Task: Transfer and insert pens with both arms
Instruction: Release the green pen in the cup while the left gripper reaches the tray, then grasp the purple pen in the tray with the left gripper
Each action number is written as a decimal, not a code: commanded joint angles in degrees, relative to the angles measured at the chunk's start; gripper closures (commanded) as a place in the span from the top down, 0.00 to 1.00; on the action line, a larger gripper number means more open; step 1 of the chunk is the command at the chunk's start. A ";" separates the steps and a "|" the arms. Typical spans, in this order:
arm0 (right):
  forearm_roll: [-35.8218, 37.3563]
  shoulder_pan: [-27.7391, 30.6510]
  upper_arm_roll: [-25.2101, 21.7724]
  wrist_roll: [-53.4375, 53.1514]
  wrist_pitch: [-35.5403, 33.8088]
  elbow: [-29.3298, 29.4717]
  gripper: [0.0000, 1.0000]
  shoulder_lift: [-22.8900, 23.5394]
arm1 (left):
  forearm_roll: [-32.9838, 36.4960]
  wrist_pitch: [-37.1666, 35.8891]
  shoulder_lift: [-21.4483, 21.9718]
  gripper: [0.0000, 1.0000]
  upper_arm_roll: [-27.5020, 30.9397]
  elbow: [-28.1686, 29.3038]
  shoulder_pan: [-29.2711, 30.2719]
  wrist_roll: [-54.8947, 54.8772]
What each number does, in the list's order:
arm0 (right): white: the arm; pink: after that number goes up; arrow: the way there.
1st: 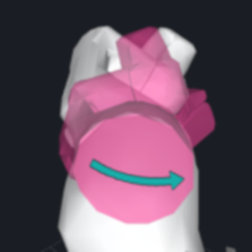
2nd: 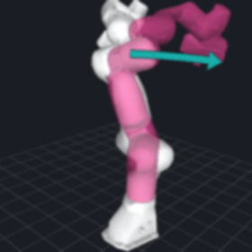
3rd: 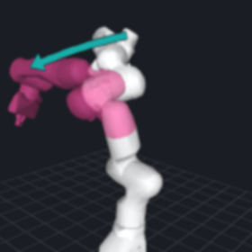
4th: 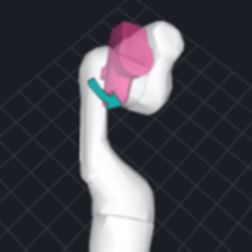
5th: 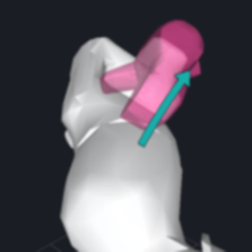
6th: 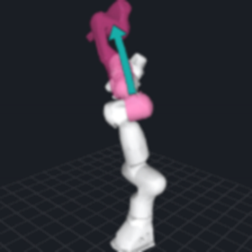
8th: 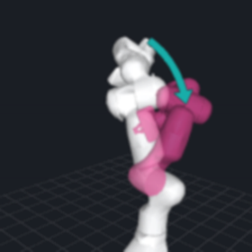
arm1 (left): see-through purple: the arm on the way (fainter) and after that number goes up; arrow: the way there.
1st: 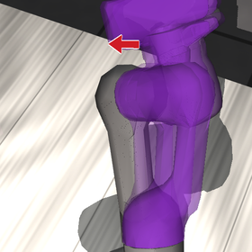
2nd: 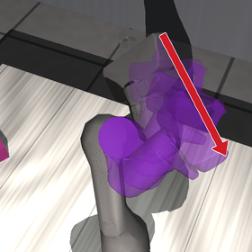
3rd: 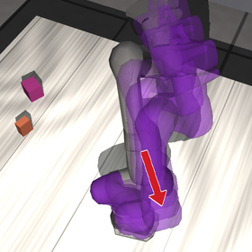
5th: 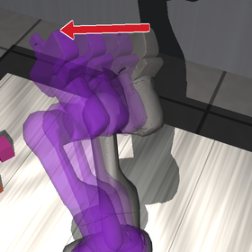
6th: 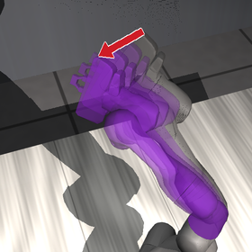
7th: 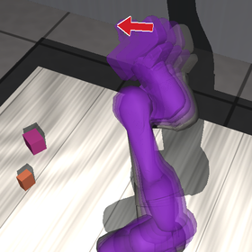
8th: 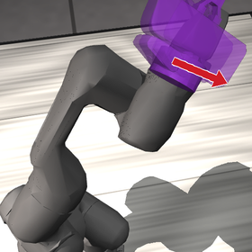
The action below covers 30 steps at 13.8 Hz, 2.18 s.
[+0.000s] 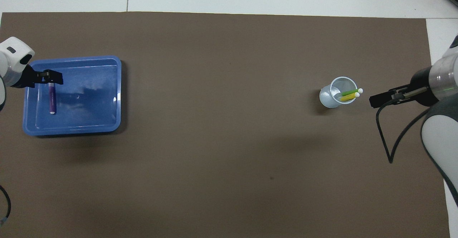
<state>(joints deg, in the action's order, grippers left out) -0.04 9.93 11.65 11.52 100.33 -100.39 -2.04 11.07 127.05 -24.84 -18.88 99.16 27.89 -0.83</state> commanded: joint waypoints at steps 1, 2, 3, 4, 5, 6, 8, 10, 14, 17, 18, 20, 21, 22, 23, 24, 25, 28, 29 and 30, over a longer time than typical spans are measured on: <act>0.13 0.79 0.57 -0.36 -0.75 -0.33 1.00 -0.51 | 0.97 0.66 -1.71 0.99 -0.19 -0.99 1.29 -0.14; 0.21 0.79 0.57 -0.27 -0.75 -0.33 1.00 -0.51 | 0.97 0.75 -1.71 0.99 -0.10 -1.07 1.29 -0.14; 0.22 0.79 0.57 -0.27 -0.75 -0.33 1.00 -0.51 | 0.97 1.01 -1.79 0.98 -0.10 -1.16 1.37 -0.14; 0.22 0.79 0.57 -0.19 -0.66 -0.33 1.00 -0.51 | 0.97 1.53 -1.88 0.97 -0.10 -1.07 1.37 -0.05; 0.22 0.79 0.57 -0.27 -0.74 -0.33 1.00 -0.51 | 0.97 1.62 -1.97 0.94 -0.10 -0.90 1.37 -0.05; 0.22 0.70 0.57 -0.19 -0.75 -0.33 1.00 -0.51 | 0.97 1.71 -1.88 0.91 -0.01 -0.03 1.46 0.04; 0.22 0.44 0.66 -0.27 -0.75 -0.33 1.00 -0.51 | 0.97 2.41 -1.88 0.85 -0.01 0.94 1.46 0.21; 0.22 0.18 0.66 -0.36 -0.66 -0.51 1.00 -0.60 | 1.05 3.64 -1.88 0.85 0.08 1.56 1.46 0.30; 0.13 -0.09 0.83 -0.45 -0.74 -0.51 1.00 -0.60 | 1.14 5.57 -1.97 0.85 0.86 2.61 1.55 0.21; -0.05 0.26 0.83 -0.54 -0.83 -0.51 1.00 -1.21 | 1.49 7.34 -1.97 0.84 0.87 4.02 2.16 0.12; 0.04 0.26 0.75 -0.54 -0.83 -0.51 1.00 -1.30 | 1.49 7.60 -1.97 0.82 0.87 4.46 2.25 0.12; 0.04 0.35 0.75 -0.62 -0.83 -0.51 1.00 -1.30 | 1.49 7.51 -1.88 0.76 0.87 4.81 2.17 0.12; -0.05 0.26 0.83 -0.71 -0.83 -0.51 1.00 -1.30 | 1.49 7.60 -1.88 0.73 0.87 4.90 2.25 0.21; -0.05 0.09 0.83 -0.80 -0.75 -0.51 1.00 -1.30 | 1.49 7.51 -1.88 0.72 0.87 4.90 2.17 0.21; -0.05 0.00 0.83 -0.89 -0.66 -0.51 1.00 -1.30 | 1.49 7.51 -1.88 0.73 0.87 4.99 2.17 0.30; -0.05 0.00 0.83 -0.89 -0.57 -0.51 1.00 -1.30 | 1.49 7.43 -1.88 0.73 0.87 4.99 2.17 0.39; -0.05 -0.09 0.83 -0.98 -0.66 -0.51 1.00 -1.30 | 1.49 7.43 -1.88 0.73 0.87 4.99 2.17 0.39; -0.05 0.00 0.83 -0.98 -0.04 -0.51 1.00 -1.30 | 1.49 7.16 -1.79 0.40 0.87 4.99 2.17 0.21; -0.05 -0.09 0.83 -0.98 0.04 -0.51 1.00 -1.30 | 1.49 7.08 -1.79 0.34 0.87 4.99 2.17 0.21; -0.05 -0.09 0.83 -0.98 -0.04 -0.51 1.00 -1.30 | 1.49 6.99 -1.79 0.28 0.87 4.99 2.17 0.21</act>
<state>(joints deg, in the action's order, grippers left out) -0.04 9.60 12.14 11.52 100.31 -100.43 -2.49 11.24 133.15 -27.10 -17.74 103.14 29.53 -0.82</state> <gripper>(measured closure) 0.000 0.520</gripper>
